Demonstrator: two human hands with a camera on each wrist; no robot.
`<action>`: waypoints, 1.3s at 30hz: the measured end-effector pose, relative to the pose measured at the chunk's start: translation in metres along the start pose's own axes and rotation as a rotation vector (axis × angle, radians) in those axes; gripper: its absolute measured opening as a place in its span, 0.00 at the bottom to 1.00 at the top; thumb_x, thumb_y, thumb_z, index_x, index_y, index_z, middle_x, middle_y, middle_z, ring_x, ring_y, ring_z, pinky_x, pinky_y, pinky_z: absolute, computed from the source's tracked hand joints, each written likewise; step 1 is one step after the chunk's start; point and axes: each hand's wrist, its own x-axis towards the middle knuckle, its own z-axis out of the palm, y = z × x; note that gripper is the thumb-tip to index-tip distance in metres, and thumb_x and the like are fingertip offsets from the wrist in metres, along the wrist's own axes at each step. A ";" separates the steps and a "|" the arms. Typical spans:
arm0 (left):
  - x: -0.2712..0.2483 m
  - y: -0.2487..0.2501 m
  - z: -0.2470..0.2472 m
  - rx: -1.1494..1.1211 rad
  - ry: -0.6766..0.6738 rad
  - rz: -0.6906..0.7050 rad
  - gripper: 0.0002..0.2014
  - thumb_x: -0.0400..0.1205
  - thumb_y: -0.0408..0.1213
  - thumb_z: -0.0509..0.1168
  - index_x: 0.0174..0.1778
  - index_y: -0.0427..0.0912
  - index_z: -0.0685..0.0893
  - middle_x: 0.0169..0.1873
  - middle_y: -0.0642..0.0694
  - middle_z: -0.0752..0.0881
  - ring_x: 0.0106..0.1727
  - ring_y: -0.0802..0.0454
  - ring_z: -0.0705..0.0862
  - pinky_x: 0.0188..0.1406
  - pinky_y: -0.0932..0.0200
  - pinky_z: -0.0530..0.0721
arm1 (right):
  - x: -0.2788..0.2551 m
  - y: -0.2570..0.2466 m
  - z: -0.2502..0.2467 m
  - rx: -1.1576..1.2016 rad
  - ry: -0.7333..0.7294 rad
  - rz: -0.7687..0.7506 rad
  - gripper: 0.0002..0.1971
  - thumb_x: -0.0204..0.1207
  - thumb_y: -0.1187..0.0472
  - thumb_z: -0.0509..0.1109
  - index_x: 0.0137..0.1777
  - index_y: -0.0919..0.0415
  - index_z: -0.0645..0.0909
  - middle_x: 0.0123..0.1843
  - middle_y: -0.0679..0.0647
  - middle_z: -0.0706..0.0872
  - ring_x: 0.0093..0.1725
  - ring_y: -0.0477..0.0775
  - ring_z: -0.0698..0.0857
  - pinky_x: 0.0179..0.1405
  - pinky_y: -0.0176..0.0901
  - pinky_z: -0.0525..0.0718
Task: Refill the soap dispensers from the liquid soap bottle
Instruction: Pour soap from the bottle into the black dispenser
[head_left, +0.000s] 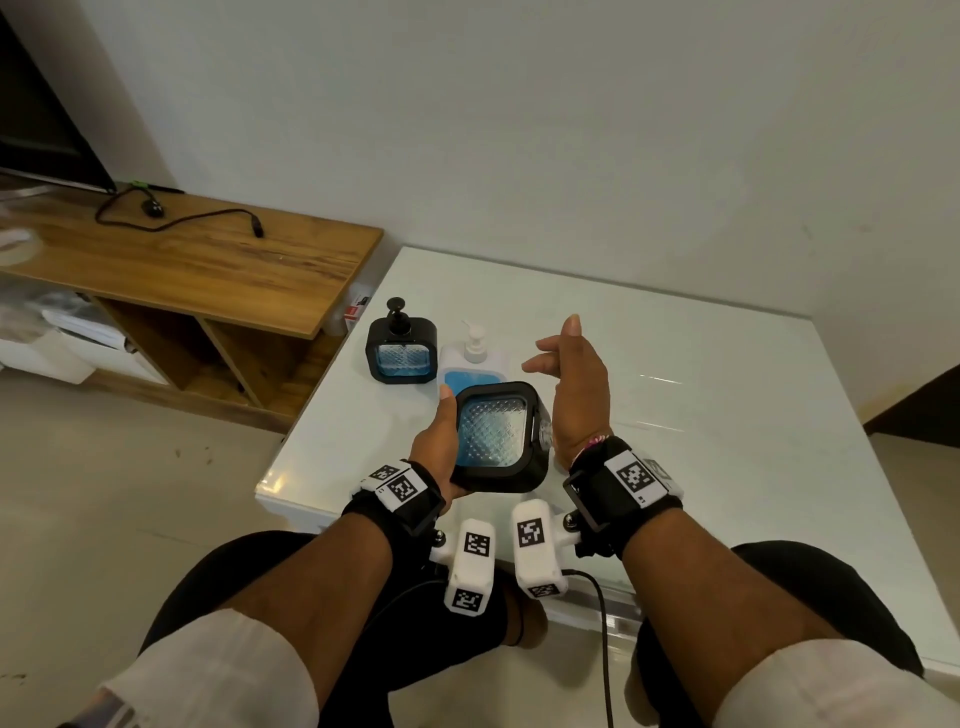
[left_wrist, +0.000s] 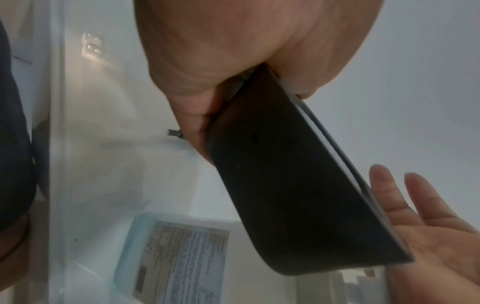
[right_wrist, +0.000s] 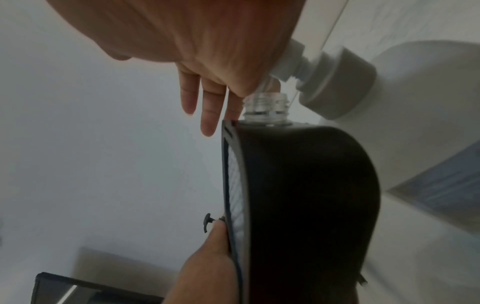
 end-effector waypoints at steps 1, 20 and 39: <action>0.001 -0.001 -0.001 0.000 -0.005 0.000 0.38 0.80 0.73 0.59 0.74 0.47 0.81 0.64 0.37 0.89 0.61 0.33 0.89 0.56 0.29 0.90 | 0.000 0.001 -0.001 0.002 0.000 -0.010 0.30 0.82 0.34 0.50 0.52 0.59 0.82 0.45 0.58 0.90 0.51 0.49 0.86 0.46 0.38 0.71; 0.000 -0.001 -0.002 -0.005 -0.014 0.009 0.36 0.81 0.73 0.59 0.73 0.47 0.82 0.64 0.37 0.89 0.62 0.32 0.89 0.59 0.25 0.87 | 0.005 -0.007 -0.007 0.105 -0.032 0.102 0.31 0.85 0.36 0.48 0.58 0.60 0.82 0.48 0.57 0.91 0.58 0.51 0.85 0.60 0.52 0.70; -0.005 0.002 0.001 0.017 0.011 0.015 0.36 0.83 0.71 0.57 0.75 0.46 0.80 0.65 0.36 0.88 0.62 0.34 0.88 0.56 0.34 0.90 | 0.002 0.001 -0.001 0.000 -0.042 0.043 0.34 0.75 0.30 0.48 0.54 0.57 0.82 0.46 0.55 0.91 0.53 0.48 0.86 0.53 0.46 0.74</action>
